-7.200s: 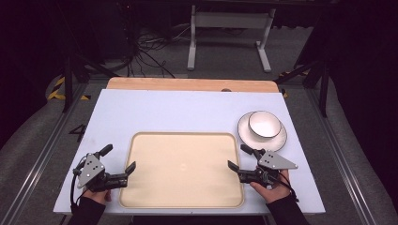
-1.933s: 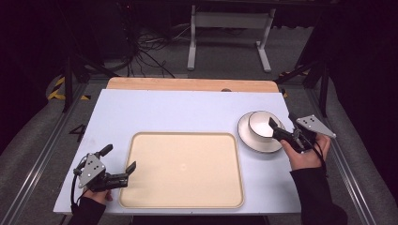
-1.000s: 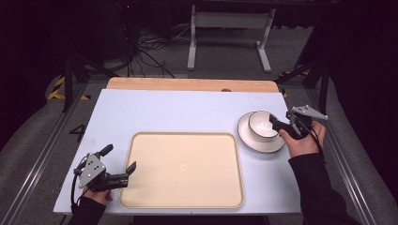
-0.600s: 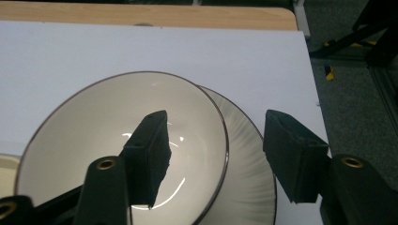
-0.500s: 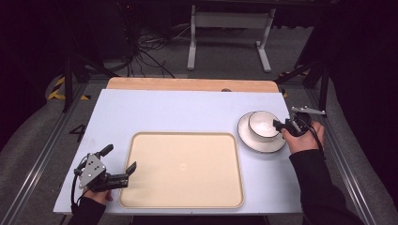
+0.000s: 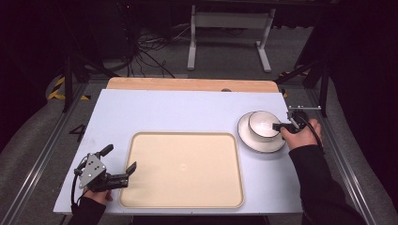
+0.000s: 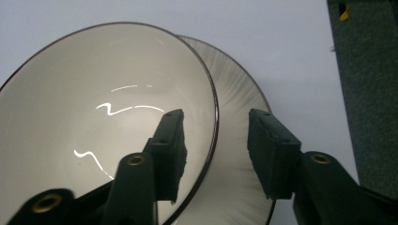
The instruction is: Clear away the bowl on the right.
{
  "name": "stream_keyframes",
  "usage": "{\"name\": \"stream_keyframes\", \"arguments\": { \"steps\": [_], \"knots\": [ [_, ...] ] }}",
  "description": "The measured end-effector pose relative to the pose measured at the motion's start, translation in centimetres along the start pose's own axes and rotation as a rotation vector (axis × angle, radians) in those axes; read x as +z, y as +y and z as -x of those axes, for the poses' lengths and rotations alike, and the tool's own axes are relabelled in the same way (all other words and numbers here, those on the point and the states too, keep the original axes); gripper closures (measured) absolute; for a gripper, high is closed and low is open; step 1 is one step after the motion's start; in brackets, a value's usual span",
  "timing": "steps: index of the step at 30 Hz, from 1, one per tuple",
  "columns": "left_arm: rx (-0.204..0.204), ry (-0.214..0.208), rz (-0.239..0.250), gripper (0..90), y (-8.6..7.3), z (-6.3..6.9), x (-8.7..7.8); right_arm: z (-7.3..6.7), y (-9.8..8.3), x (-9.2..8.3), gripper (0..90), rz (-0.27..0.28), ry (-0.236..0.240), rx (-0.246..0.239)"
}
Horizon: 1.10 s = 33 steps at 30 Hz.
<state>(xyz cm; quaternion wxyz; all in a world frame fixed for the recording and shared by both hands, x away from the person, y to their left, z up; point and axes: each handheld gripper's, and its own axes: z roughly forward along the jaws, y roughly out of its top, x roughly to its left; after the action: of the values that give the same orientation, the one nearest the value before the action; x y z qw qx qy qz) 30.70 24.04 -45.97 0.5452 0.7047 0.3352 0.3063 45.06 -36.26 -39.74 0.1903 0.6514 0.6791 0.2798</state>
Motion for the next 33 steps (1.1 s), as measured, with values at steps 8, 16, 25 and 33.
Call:
{"name": "stream_keyframes", "arguments": {
  "steps": [8, 16, 25, 33],
  "knots": [
    [-0.001, -0.001, 0.003, 0.2, 0.0, 0.0, 0.0, -0.4, 1.1, 0.2, 71.4, -0.089, 0.002, 0.025],
    [0.001, -0.002, 0.003, 0.1, 0.0, 0.0, 0.0, -0.7, 2.0, 0.6, 80.0, -0.170, -0.032, 0.031],
    [0.002, 0.000, 0.001, 0.1, 0.0, 0.0, 0.0, -0.8, 2.9, 0.7, 83.9, -0.236, -0.052, 0.054],
    [0.000, 0.000, 0.001, 0.1, 0.0, 0.0, 0.0, -0.8, 3.0, 0.7, 84.1, -0.248, -0.051, 0.064]
  ]
}}
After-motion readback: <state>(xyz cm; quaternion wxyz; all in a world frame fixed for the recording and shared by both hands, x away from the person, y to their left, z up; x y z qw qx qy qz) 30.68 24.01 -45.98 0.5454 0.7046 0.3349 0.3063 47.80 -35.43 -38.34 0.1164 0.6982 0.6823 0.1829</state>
